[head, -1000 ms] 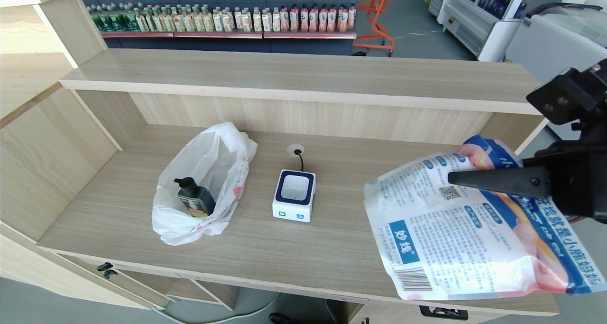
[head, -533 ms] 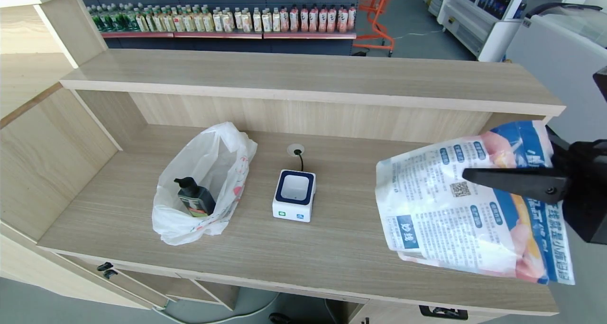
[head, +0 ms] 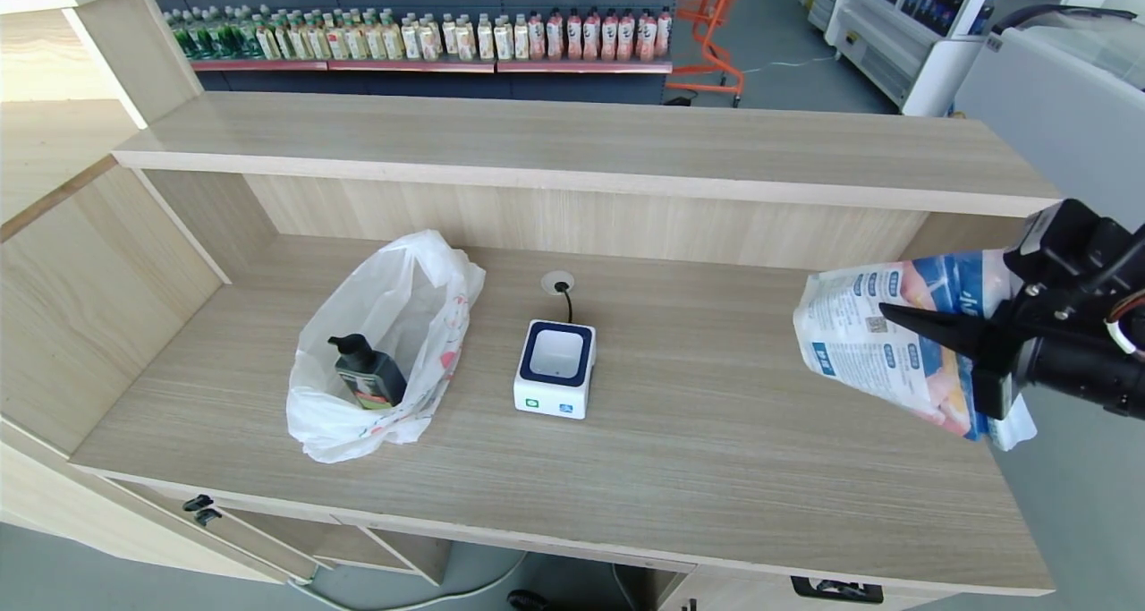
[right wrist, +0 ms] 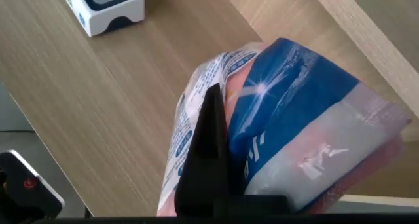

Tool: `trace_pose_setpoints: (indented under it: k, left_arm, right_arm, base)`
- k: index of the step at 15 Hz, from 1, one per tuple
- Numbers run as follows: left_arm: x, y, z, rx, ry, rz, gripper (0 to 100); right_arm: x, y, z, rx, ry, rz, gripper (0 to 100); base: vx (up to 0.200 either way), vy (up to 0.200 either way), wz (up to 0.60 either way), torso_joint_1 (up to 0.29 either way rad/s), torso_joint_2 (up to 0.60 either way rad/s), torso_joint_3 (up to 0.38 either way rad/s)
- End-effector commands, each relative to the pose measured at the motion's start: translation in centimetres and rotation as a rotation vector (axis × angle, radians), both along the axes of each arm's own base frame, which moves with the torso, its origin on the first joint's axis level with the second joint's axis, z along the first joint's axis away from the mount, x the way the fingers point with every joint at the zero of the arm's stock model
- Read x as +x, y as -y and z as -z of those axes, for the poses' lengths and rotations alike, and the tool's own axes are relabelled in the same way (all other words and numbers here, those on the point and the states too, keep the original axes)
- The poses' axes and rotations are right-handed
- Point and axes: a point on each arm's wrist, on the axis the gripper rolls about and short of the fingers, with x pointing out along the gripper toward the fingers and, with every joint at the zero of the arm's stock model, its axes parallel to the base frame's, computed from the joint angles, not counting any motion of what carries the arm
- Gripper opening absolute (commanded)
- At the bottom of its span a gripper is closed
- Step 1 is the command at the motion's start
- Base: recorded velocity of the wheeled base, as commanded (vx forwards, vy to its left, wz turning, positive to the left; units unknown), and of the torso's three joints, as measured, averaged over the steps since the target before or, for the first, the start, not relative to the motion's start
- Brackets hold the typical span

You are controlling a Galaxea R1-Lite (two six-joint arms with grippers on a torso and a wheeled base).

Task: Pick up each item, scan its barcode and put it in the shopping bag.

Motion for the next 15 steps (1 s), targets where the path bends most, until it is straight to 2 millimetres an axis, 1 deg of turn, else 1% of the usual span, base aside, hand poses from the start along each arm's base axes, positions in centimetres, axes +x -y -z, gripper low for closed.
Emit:
trace_pose_setpoints:
  k: [1, 3, 9, 15]
  left_arm:
    - [0.01, 0.0, 0.01, 0.0, -0.002, 0.0, 100]
    - [0.02, 0.0, 0.05, 0.0, -0.003, 0.0, 100]
    - [0.01, 0.0, 0.01, -0.005, -0.002, 0.0, 100]
    - [0.02, 0.0, 0.05, -0.003, -0.003, 0.0, 100]
  right_arm:
    - [-0.3, 0.31, 0.95, -0.007, -0.029, 0.012, 0]
    - [-0.51, 0.55, 1.49, -0.007, -0.048, 0.017, 0]
    - [-0.69, 0.47, 1.59, 0.013, -0.059, 0.0, 0]
    - [-0.94, 0.4, 1.21, 0.104, -0.096, 0.0, 0]
  base:
    - [0.0, 0.0, 0.0, 0.0, 0.0, 0.0]
    - [0.0, 0.0, 0.0, 0.0, 0.0, 0.0]
    - [0.0, 0.0, 0.0, 0.0, 0.0, 0.0]
    - [0.0, 0.2, 0.0, 0.002, 0.0, 0.002]
